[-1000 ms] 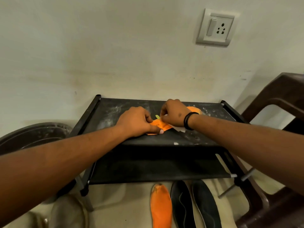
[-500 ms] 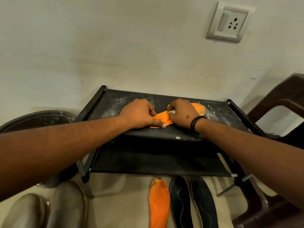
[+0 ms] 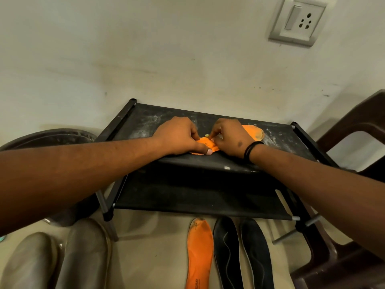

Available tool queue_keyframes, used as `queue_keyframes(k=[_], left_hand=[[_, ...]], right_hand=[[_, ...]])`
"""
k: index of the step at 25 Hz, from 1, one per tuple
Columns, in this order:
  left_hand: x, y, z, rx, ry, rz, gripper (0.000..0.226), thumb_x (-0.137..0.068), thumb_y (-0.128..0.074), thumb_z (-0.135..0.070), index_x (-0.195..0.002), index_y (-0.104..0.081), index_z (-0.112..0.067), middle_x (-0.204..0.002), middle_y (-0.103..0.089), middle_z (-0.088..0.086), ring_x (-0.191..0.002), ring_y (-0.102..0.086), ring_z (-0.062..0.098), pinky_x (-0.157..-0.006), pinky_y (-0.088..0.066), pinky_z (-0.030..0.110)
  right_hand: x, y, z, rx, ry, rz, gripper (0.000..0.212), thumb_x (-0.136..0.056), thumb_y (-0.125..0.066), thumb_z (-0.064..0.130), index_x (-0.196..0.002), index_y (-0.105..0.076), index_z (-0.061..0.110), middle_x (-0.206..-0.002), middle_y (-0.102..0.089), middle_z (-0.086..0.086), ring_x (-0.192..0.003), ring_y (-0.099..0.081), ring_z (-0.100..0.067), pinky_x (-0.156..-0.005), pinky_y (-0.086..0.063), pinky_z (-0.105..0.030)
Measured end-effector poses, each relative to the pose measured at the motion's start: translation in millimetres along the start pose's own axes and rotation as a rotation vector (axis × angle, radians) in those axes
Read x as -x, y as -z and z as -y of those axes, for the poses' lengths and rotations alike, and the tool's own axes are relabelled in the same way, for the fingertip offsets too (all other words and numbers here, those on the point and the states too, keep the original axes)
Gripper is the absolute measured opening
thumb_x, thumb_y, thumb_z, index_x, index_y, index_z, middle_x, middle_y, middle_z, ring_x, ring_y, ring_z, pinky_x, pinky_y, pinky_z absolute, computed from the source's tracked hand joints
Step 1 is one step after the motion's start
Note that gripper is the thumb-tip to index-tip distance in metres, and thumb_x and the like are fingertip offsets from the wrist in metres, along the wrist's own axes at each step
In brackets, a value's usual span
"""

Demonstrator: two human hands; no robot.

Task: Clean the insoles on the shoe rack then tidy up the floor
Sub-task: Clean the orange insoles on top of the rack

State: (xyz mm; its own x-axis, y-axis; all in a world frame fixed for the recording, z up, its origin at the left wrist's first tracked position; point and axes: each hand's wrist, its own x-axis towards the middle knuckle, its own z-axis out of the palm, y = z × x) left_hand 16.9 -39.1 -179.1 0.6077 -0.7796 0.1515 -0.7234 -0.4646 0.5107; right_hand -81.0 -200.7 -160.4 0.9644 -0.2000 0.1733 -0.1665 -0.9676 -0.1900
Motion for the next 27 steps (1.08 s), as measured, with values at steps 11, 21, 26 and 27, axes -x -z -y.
queue_keyframes(k=[11,21,26,27], left_hand=[[-1,0,1,-0.008,-0.018,0.01,0.059,-0.058,-0.076,-0.076,-0.09,-0.08,-0.027,-0.086,-0.075,-0.013,-0.077,-0.068,0.004,-0.076,-0.06,0.039],[-3,0,-2,-0.03,-0.037,0.018,0.056,-0.062,-0.076,-0.073,-0.091,-0.081,-0.025,-0.093,-0.076,-0.011,-0.081,-0.068,0.006,-0.077,-0.06,0.04],[-3,-1,3,-0.042,-0.038,0.01,0.064,-0.054,-0.07,-0.082,-0.086,-0.08,-0.027,-0.083,-0.075,-0.012,-0.076,-0.068,0.005,-0.074,-0.06,0.041],[-2,-1,2,-0.047,-0.04,0.003,0.065,-0.052,-0.068,-0.083,-0.083,-0.08,-0.027,-0.079,-0.074,-0.011,-0.073,-0.067,0.006,-0.072,-0.06,0.041]], right_hand=[[-7,1,6,0.018,-0.049,0.003,0.026,-0.09,-0.055,0.005,-0.105,-0.076,0.011,-0.113,-0.071,-0.008,-0.104,-0.064,-0.023,-0.092,-0.051,-0.033],[-5,6,-13,0.032,-0.15,-0.006,0.025,-0.092,-0.056,0.012,-0.112,-0.072,0.014,-0.117,-0.07,-0.008,-0.107,-0.063,-0.024,-0.094,-0.051,-0.035],[-2,-2,10,-0.143,-0.074,0.023,0.022,-0.087,-0.059,0.006,-0.095,-0.078,0.013,-0.102,-0.074,-0.005,-0.093,-0.064,-0.015,-0.077,-0.045,-0.022],[0,-3,13,-0.152,-0.032,0.038,0.02,-0.086,-0.06,0.007,-0.093,-0.078,0.015,-0.1,-0.074,-0.003,-0.091,-0.064,-0.013,-0.077,-0.045,-0.021]])
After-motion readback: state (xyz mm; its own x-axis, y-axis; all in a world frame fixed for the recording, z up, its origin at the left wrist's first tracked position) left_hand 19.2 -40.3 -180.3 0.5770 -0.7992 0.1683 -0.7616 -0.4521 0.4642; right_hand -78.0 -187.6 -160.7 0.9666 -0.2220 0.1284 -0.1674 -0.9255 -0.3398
